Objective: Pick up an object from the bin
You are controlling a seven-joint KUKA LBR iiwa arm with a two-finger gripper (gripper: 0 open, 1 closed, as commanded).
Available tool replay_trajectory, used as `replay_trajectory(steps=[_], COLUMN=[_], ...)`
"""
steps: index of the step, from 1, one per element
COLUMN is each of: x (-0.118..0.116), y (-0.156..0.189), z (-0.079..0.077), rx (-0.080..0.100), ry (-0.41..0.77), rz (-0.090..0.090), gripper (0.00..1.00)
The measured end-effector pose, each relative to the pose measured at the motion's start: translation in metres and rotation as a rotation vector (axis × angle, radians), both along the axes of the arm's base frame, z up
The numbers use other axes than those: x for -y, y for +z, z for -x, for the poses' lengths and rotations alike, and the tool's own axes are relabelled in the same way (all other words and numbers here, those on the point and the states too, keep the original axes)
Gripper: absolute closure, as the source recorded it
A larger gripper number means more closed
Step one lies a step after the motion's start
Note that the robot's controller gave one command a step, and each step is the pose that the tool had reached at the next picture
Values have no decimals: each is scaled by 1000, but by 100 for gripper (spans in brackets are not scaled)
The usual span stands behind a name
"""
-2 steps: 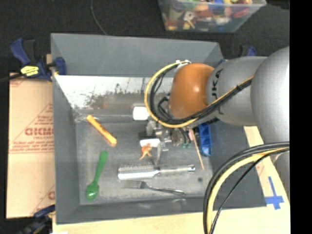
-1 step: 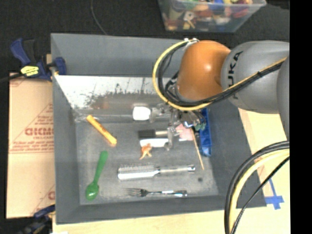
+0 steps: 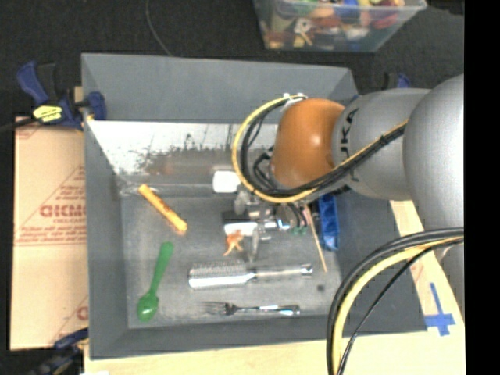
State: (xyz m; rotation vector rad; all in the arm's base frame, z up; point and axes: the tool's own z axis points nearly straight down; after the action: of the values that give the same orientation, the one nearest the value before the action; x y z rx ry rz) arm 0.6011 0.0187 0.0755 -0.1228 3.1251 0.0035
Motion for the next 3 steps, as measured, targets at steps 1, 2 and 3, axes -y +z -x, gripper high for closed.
replay_trajectory(steps=[1, 2, 3], x=[29, 30, 30], y=[-3, -2, -2], z=[-12, 3, 3], rx=[13, 13, 13], ry=[144, 82, 81], rz=[1, -1, -1], gripper=[0, 100, 100])
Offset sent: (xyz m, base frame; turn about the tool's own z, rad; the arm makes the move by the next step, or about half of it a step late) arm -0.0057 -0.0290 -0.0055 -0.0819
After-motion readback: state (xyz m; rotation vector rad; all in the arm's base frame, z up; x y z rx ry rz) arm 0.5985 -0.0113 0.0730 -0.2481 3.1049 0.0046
